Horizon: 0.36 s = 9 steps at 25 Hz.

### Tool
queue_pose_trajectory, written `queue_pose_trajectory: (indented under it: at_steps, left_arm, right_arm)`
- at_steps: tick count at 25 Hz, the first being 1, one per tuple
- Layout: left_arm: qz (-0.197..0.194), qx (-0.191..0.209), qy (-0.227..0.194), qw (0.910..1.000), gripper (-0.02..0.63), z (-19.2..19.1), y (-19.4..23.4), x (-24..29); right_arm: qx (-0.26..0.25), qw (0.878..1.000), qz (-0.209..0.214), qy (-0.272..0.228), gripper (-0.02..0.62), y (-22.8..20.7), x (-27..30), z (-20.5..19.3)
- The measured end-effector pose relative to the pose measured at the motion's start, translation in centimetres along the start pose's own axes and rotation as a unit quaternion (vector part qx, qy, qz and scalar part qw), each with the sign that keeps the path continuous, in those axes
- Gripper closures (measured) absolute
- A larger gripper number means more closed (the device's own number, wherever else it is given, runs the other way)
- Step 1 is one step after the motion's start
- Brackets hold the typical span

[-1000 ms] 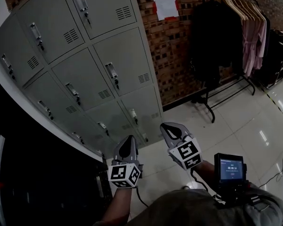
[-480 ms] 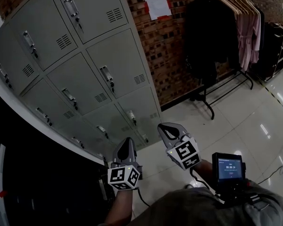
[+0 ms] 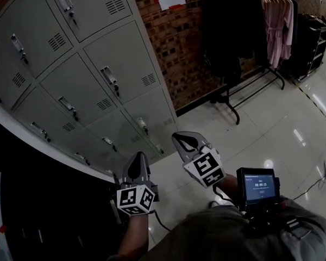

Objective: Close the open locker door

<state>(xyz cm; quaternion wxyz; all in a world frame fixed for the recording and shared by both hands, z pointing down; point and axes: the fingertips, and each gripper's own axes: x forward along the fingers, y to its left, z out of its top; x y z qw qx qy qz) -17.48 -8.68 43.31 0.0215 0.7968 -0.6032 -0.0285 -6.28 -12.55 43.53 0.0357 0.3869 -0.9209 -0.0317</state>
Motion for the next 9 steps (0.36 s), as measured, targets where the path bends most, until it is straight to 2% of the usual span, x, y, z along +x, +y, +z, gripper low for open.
queue_pose_trajectory:
  at_steps: [9]
  left_arm:
    - [0.004,-0.001,0.004,1.0000,0.607,-0.54,-0.69,0.23]
  right_arm:
    - [0.000,1.000,0.002,0.001,0.591,-0.55,-0.61,-0.51]
